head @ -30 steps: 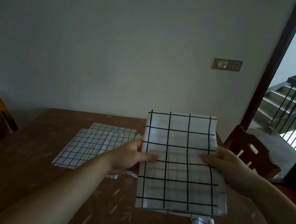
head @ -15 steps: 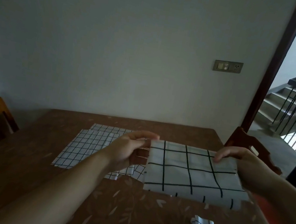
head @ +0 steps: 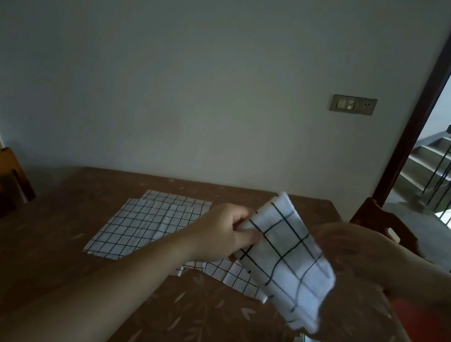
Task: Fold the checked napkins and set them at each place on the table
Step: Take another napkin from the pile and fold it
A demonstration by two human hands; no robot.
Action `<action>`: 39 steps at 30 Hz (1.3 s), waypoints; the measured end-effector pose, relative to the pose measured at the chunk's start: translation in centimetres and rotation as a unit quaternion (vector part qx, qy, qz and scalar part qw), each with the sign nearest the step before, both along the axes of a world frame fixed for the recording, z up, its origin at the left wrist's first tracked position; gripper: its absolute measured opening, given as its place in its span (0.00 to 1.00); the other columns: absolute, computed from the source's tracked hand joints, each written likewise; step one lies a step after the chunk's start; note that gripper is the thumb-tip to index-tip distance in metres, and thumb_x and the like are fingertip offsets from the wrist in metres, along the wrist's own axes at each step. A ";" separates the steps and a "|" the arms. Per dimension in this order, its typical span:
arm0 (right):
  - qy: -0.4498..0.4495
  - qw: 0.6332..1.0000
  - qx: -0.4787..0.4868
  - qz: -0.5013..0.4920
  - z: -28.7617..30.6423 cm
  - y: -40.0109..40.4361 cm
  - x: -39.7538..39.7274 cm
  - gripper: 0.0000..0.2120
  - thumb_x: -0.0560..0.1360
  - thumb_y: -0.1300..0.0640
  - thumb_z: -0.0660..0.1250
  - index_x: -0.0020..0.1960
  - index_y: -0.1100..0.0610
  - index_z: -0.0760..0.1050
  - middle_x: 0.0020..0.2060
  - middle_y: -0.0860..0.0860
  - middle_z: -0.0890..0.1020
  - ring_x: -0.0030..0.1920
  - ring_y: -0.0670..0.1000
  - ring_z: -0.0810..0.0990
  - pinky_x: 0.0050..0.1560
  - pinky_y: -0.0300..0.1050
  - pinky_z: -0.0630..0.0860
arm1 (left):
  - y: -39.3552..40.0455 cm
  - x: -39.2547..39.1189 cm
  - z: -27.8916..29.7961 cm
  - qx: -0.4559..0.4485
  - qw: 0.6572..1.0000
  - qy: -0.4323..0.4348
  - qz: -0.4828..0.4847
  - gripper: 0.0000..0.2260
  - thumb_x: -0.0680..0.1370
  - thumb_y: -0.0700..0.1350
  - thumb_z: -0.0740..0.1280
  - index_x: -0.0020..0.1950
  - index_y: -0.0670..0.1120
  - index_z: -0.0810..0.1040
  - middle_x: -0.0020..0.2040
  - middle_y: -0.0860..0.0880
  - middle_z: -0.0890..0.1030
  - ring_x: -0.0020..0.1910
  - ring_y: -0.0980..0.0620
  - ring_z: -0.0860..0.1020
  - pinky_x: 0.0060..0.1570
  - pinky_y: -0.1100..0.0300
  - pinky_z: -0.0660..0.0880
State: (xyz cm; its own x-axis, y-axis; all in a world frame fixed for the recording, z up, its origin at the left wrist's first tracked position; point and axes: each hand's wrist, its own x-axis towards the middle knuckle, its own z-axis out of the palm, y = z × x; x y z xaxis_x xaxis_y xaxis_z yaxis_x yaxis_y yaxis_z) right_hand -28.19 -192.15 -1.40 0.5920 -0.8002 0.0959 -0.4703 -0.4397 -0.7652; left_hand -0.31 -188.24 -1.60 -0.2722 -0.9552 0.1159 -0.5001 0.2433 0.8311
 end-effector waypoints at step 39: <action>-0.059 0.993 -0.102 -0.032 2.5 3.3 6.6 0.17 0.74 0.42 0.62 0.35 0.52 0.80 0.23 0.49 0.66 0.23 0.46 0.61 0.25 0.37 0.60 | -0.3 -2.5 4.5 -0.243 0.956 -0.163 -0.027 0.12 0.78 0.56 0.66 0.43 0.49 0.82 0.28 0.57 0.75 0.25 0.61 0.71 0.28 0.71 0.64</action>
State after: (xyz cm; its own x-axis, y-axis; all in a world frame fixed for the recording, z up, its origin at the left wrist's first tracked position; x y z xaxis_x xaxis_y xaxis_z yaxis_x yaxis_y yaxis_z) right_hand -21.61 -188.82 1.06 0.5163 -0.7921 0.3256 -0.4144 -0.5638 -0.7145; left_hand -2.78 -188.51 2.93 -0.4161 -0.7945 0.4424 -0.6895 0.5928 0.4160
